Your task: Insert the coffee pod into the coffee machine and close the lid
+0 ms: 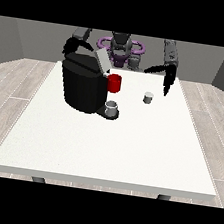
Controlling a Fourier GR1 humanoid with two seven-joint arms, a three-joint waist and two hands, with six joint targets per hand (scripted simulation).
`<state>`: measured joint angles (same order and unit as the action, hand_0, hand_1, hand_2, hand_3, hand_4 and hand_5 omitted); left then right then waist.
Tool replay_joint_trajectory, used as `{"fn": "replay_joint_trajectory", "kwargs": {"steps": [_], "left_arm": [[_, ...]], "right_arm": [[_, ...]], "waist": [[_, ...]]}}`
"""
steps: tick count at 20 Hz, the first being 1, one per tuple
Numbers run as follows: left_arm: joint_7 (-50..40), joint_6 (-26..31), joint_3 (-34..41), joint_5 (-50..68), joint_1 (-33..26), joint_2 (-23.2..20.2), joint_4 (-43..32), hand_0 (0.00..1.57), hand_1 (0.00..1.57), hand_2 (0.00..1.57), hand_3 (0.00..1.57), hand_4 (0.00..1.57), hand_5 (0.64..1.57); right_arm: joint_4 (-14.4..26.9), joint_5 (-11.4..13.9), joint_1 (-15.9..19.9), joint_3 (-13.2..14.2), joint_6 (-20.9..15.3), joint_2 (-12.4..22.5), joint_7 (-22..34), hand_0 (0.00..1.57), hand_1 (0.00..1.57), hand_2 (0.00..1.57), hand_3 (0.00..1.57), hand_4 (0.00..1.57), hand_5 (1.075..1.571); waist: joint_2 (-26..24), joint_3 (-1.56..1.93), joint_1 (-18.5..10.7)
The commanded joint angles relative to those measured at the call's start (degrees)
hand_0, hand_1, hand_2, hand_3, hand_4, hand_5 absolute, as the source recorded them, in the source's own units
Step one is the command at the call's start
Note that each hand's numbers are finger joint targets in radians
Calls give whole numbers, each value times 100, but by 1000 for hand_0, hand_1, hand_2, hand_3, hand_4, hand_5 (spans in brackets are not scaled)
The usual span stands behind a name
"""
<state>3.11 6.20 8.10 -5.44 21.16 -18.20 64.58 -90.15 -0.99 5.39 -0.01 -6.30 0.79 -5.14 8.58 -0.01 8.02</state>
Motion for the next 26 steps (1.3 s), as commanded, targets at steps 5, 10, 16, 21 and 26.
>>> {"fn": "replay_joint_trajectory", "kwargs": {"steps": [5,10,16,21,26], "left_arm": [[133,-242,-256,-617,486,74,-934,0,0,0,0,0,1571],[80,-168,-291,-832,837,-65,-1265,0,0,113,0,0,1571],[444,-332,-389,-1239,744,9,-1948,446,446,606,295,0,1571],[216,-451,-474,-1584,1092,-156,-2277,615,615,738,477,0,1571],[574,-539,-590,-1957,1235,-413,-2490,568,568,698,414,0,1571]], "right_arm": [[414,149,556,128,-296,-17,356,0,0,0,0,393,1571],[888,127,600,293,-169,139,90,0,0,0,0,407,1571],[865,124,452,222,-111,230,358,0,0,0,0,410,1571],[935,302,754,141,-388,72,417,0,0,0,0,393,1571],[1098,268,874,210,-350,71,73,0,0,0,0,453,1571]], "waist": [[153,1,-151],[310,1,-119],[-26,0,-89],[145,0,-46],[465,0,-18]]}}
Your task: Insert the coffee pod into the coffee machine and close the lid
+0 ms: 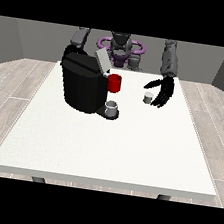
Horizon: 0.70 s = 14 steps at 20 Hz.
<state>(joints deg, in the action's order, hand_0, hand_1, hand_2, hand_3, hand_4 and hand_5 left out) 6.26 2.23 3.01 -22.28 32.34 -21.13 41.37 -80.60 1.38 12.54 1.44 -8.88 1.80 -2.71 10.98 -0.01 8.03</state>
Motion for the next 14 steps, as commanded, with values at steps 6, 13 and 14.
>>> {"fn": "replay_joint_trajectory", "kwargs": {"steps": [6,13,14], "left_arm": [[538,-830,-217,-731,24,148,-490,695,695,831,592,0,1571],[462,-1471,-101,-998,312,284,-827,836,836,974,748,380,1571],[741,-1378,30,-946,361,27,-943,920,920,1042,829,361,1571]], "right_arm": [[-11,4,102,59,-119,26,169,0,0,0,0,487,1571],[-3,12,-78,-134,-93,-164,-64,0,0,0,0,505,1571],[-160,-96,-77,-155,10,-172,8,0,0,0,0,514,1571]], "waist": [[-4,-1,18],[45,-1,202],[107,-1,234]]}}
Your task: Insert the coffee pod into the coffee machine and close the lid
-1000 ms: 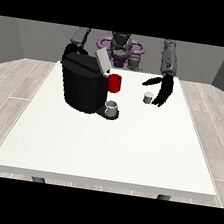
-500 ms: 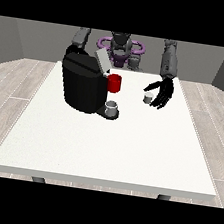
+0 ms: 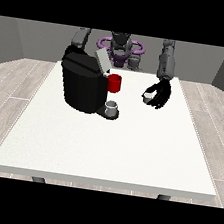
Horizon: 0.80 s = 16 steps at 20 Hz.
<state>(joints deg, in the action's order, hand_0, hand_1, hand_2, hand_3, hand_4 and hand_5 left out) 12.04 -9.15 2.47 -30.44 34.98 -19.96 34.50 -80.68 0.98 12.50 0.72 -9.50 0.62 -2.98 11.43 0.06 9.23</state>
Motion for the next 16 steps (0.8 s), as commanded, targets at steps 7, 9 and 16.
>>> {"fn": "replay_joint_trajectory", "kwargs": {"steps": [7,9,16], "left_arm": [[-104,-142,-235,-608,167,-26,-410,1115,1115,1173,966,280,1571],[294,-391,-76,-560,394,-77,-485,1225,1225,1358,1305,473,1571],[203,827,-231,-413,962,-141,113,1400,1400,1423,1364,595,1571]], "right_arm": [[54,-269,80,248,185,189,113,0,0,0,0,414,1571],[-120,-85,213,-12,10,-29,99,0,0,0,0,424,1571],[754,-385,151,479,151,176,-131,0,0,0,0,505,1571]], "waist": [[-76,-7,43],[258,-9,120],[-398,-2,-229]]}}
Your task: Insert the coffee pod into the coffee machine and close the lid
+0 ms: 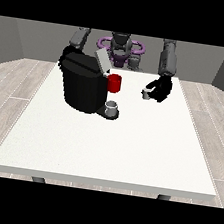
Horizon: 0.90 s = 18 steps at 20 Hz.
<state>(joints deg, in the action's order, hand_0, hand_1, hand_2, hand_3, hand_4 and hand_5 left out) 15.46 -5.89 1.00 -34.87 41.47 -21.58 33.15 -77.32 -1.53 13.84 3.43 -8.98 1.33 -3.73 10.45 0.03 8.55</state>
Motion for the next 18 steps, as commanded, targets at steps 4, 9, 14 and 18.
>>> {"fn": "replay_joint_trajectory", "kwargs": {"steps": [4,9,14,18], "left_arm": [[-178,577,-112,-25,538,136,410,1289,1289,1362,1337,557,1571],[-531,875,-75,-15,810,255,453,1256,1256,1331,1292,545,1571],[-605,1213,142,53,1326,-118,537,1235,1235,1323,1291,571,1571],[-369,1467,274,121,1316,-313,548,1253,1253,1328,1281,537,1571]], "right_arm": [[641,-133,352,303,69,140,-251,0,0,0,0,468,1571],[465,28,267,19,11,64,185,0,0,0,0,468,1571],[561,-65,154,-42,127,-61,-258,0,0,0,0,476,1571],[390,-11,234,-65,-25,-94,-163,0,0,0,0,500,1571]], "waist": [[-185,0,-248],[-492,-2,-21],[-282,0,136],[-286,-2,103]]}}
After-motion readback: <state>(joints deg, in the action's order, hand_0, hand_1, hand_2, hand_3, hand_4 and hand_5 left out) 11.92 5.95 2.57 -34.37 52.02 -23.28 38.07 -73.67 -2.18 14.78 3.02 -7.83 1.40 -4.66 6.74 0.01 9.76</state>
